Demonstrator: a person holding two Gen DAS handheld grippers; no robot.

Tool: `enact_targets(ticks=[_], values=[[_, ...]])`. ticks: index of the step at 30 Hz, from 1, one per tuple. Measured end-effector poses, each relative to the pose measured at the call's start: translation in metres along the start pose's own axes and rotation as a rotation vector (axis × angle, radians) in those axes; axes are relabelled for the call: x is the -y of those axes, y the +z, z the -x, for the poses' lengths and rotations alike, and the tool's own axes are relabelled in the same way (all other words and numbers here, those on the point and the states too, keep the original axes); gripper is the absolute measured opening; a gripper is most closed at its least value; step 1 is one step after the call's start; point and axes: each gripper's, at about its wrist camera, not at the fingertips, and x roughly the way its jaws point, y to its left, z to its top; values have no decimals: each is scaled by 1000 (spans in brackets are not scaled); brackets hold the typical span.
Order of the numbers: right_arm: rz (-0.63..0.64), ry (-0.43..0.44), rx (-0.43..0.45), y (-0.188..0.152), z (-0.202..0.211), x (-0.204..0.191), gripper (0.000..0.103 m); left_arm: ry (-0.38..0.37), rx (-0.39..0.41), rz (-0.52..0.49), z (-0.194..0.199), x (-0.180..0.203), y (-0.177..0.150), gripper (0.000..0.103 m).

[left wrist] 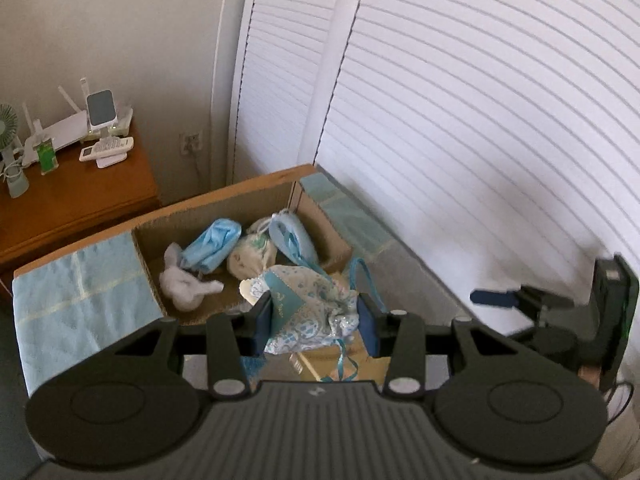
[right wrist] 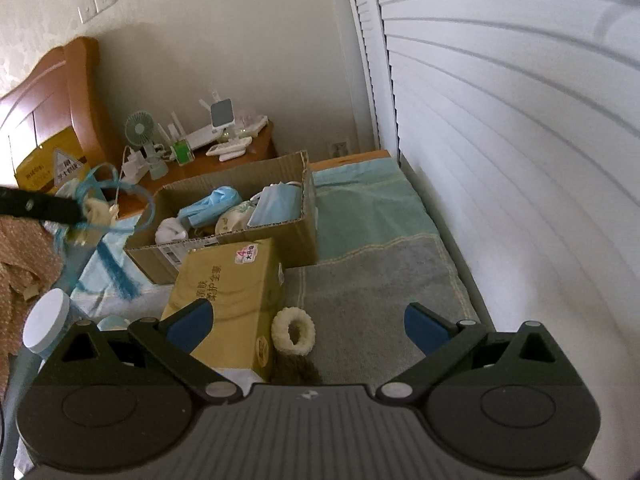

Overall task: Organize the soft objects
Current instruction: 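Carry the patterned drawstring pouch with the left gripper and release it into the box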

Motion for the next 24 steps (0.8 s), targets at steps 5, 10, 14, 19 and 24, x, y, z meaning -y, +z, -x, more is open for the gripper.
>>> enact_targets(ticks=[5, 10, 14, 19, 24], values=[[-9, 28, 9, -2, 4, 4, 103, 28, -8, 4, -8, 7, 16, 43], [-16, 27, 16, -3, 8, 7, 103, 38, -33, -12, -16, 13, 18, 43], [-32, 16, 24, -2, 9, 12, 103, 43, -80, -6, -23, 8, 5, 43], [-34, 9, 17, -4, 7, 12, 103, 68, -186, 2, -41, -2, -33, 43], [-21, 3, 6, -4, 4, 7, 103, 99, -267, 26, -65, -17, -66, 44]])
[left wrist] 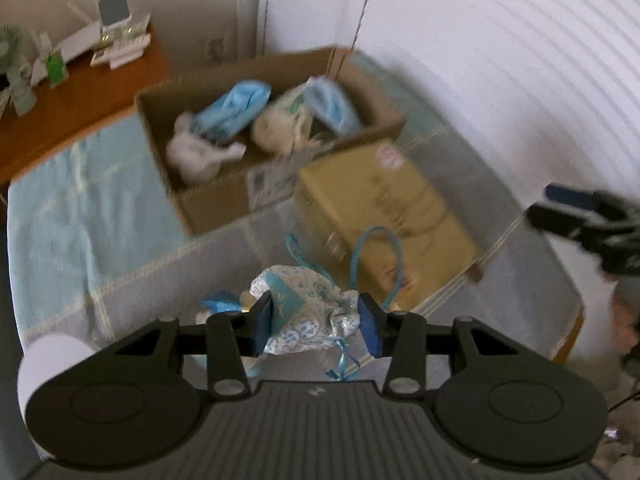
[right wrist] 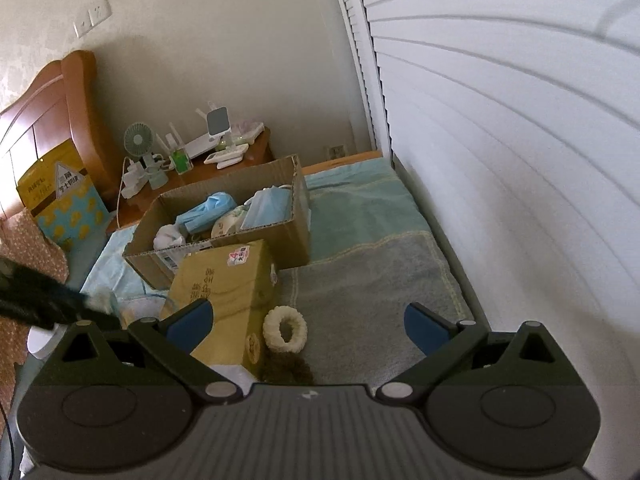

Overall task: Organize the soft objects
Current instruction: 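Carry the patterned drawstring pouch with the left gripper and release it into the box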

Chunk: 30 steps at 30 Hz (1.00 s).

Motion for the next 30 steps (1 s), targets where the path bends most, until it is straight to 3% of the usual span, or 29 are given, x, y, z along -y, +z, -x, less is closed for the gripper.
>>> enact_targets(ticks=[7, 15, 23, 30], values=[[12, -11, 11, 3, 2, -5, 103, 12, 10, -15, -8, -6, -9, 46], [23, -14, 7, 3, 2, -8, 103, -4, 69, -53, 18, 3, 0, 41], [23, -12, -4, 2, -2, -8, 103, 3, 199, -84, 52, 9, 45, 42], [27, -16, -11, 2, -7, -7, 103, 28, 279, -70, 52, 10, 94, 43]])
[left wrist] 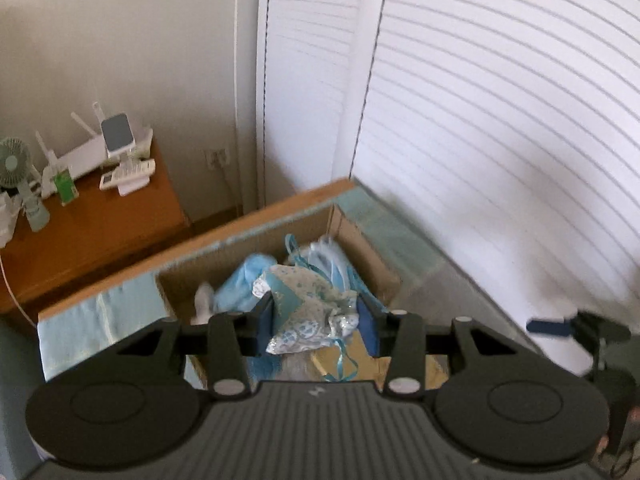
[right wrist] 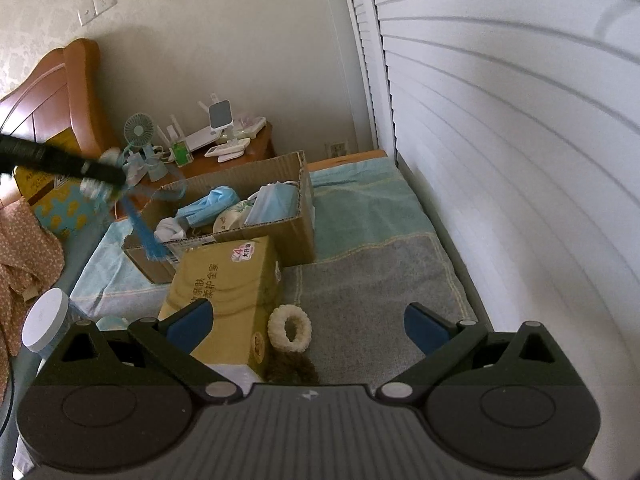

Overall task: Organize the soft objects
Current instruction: 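Carry the patterned drawstring pouch with the left gripper and release it into the box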

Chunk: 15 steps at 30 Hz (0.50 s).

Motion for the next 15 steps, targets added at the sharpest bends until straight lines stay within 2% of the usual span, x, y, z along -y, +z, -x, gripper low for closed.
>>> enact_targets(ticks=[8, 15], values=[[2, -12, -11, -1, -8, 0, 103, 33, 15, 37, -17, -6, 22, 43], [0, -12, -21, -2, -12, 1, 103, 85, -36, 94, -41, -14, 12, 43]])
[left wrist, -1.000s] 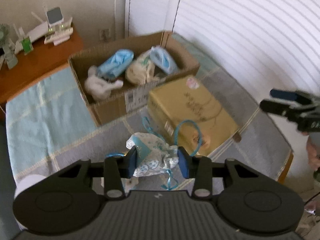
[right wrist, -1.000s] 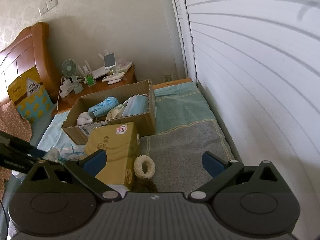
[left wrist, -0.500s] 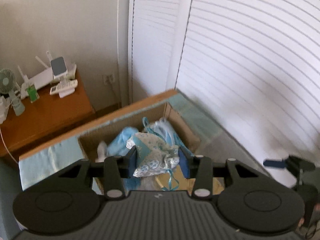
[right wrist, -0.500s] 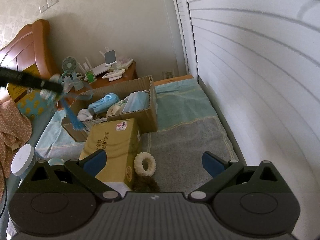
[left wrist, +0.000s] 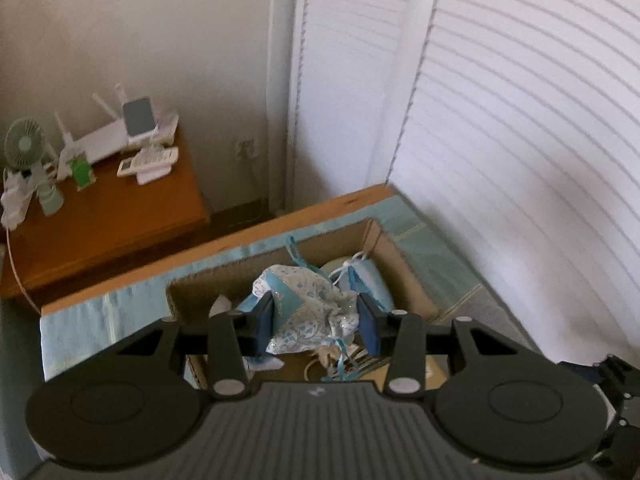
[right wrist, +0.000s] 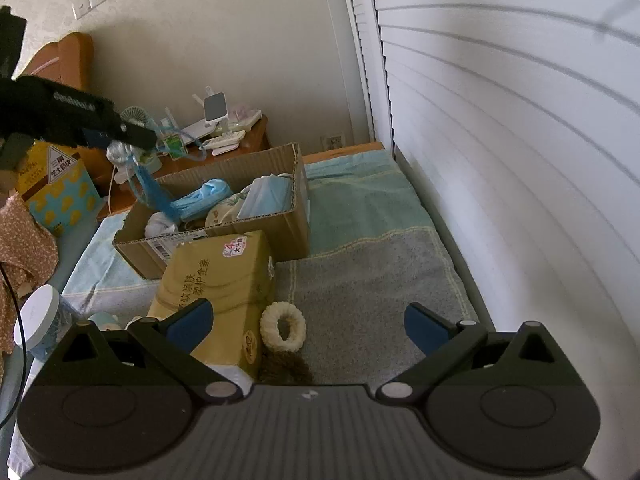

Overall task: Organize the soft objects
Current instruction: 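Carry the patterned drawstring pouch with the left gripper and release it into the box, then move the left gripper to the blue plush toy while the right approaches the brown hair tie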

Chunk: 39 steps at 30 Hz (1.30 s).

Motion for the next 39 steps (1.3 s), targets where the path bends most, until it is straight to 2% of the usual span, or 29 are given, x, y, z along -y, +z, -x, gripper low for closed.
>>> enact_targets(ticks=[5, 8, 10, 12, 14, 21, 28, 34, 39], values=[[1, 0, -4, -1, -2, -1, 103, 66, -12, 106, -23, -8, -7, 43], [5, -5, -11, -1, -4, -2, 103, 64, -48, 173, -41, -11, -13, 47], [7, -7, -14, -2, -5, -2, 103, 66, -59, 194, -48, -11, -17, 77], [8, -4, -14, -2, -5, -1, 103, 86, -37, 179, -46, -9, -21, 89], [11, -2, -9, -1, -5, -1, 103, 101, -14, 144, -40, -6, -24, 94], [35, -8, -5, -4, -3, -6, 103, 140, 56, 32, -11, 4, -39, 99], [93, -32, -1, -14, 7, -9, 103, 157, 131, -56, 22, 18, -72, 101], [133, -59, -62, -32, 1, -7, 103, 159, 164, -102, 48, 31, -111, 102], [174, -94, -121, -50, -18, -9, 103, 132, 142, -74, 55, 36, -146, 102]])
